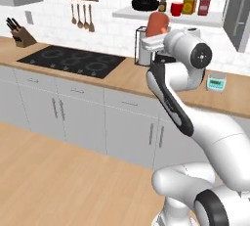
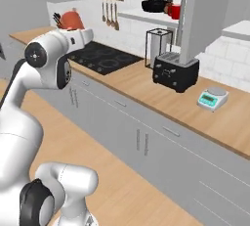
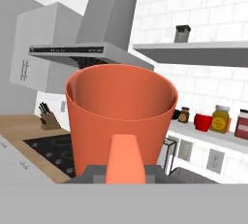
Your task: Gather all objects into one cabinet and sort the glasses and bowls to opposite sides.
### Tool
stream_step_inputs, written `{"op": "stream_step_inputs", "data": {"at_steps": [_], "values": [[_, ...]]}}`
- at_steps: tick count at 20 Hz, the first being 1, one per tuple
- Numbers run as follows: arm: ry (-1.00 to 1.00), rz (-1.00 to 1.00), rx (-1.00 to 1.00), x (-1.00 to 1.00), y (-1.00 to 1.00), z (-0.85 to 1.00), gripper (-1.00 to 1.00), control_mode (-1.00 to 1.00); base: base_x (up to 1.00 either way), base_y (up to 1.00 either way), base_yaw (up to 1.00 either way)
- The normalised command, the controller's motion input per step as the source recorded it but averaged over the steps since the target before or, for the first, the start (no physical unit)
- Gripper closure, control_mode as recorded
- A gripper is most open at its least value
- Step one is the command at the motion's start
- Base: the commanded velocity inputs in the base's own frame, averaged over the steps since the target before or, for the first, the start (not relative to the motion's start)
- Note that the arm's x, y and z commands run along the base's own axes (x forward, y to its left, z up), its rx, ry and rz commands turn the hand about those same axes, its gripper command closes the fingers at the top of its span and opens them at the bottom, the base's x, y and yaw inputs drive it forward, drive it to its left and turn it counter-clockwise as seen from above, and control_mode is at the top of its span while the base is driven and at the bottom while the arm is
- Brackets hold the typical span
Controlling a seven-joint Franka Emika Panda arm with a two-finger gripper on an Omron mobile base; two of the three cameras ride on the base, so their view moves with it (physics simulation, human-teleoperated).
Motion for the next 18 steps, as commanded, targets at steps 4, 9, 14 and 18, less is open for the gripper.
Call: {"op": "stream_step_inputs", "data": {"at_steps": [4,9,14,18], "values": [[0.00,0.00,0.00,0.00,0.00,0.00,1.00,1.00,0.16,0.00,0.00],[0.00,0.00,0.00,0.00,0.00,0.00,1.00,1.00,1.00,0.00,-0.03],[0.00,0.00,0.00,0.00,0.00,0.00,1.00,1.00,1.00,0.00,-0.03],[0.00,0.00,0.00,0.00,0.00,0.00,1.00,1.00,0.69,0.00,-0.07]]}}
